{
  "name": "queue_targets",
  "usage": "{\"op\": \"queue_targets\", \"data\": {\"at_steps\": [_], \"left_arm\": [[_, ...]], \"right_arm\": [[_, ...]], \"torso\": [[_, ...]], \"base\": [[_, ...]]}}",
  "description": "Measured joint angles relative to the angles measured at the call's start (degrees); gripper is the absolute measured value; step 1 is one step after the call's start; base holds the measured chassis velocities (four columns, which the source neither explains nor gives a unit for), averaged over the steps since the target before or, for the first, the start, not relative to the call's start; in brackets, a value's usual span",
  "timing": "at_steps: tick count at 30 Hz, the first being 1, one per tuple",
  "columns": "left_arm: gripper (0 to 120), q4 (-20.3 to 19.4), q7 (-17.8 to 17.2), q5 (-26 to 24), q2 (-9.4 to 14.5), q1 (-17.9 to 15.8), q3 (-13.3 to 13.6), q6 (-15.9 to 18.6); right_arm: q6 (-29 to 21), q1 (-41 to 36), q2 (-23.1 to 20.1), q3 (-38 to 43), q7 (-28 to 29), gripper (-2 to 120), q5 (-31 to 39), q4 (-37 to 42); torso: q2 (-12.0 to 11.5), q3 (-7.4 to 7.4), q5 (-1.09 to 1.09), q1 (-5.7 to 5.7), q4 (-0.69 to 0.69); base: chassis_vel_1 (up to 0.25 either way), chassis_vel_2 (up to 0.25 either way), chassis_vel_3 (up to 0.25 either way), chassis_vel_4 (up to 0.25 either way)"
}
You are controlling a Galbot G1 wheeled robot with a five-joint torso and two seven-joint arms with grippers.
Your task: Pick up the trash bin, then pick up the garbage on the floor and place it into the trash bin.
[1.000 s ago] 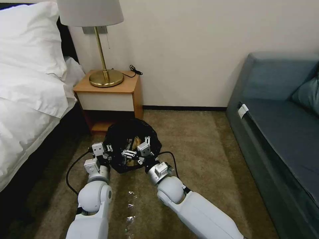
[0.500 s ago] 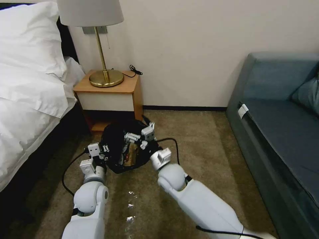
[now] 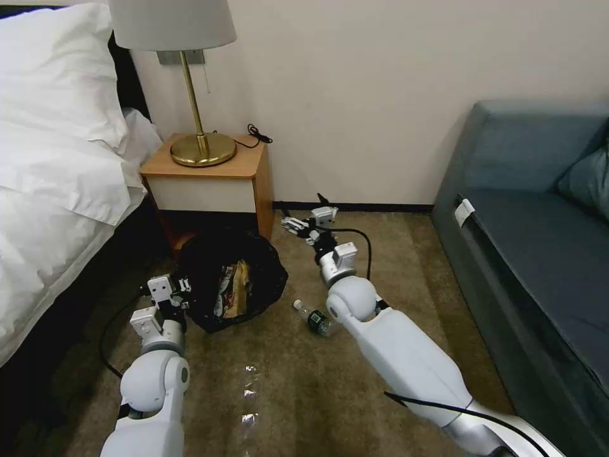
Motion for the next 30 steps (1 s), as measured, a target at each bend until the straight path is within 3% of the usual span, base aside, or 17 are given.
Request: {"op": "queue_targets", "data": {"at_steps": [5,9,18,30], "left_arm": [[5,0.3,1.2,-0.8,0.8,-0.2,-1.2,0.3],[5,-0.2,1.7,-3.4,1.3,0.0,-1.4,1.7],[5,-0.5,3.3,-3.9,2.5,0.1,-3.0,3.0],[5,-1.2,6.0,-3.4,3.5,0.4,-3.7,5.6]], "right_arm": [[-2.0,-1.0,-1.6,-0.3,-2.6,100,3.8,-2.1],[-2.2,-1.2,-2.1,-0.4,-4.8,100,4.1,-4.6],[-1.6,-1.3,-2.5,-0.6,-9.5,100,4.0,-10.6],[3.3,-1.9,-1.3,-1.0,-23.7,100,-1.4,-23.2]], "torso": [[0.0,0.00,0.00,0.00,0.00],[0.0,0.00,0.00,0.00,0.00],[0.0,0.00,0.00,0.00,0.01],[0.0,-0.01,0.01,0.00,-0.01]], "base": [[0.000,0.000,0.000,0.000],[0.000,0.000,0.000,0.000],[0.000,0.000,0.000,0.000],[0.000,0.000,0.000,0.000]]}}
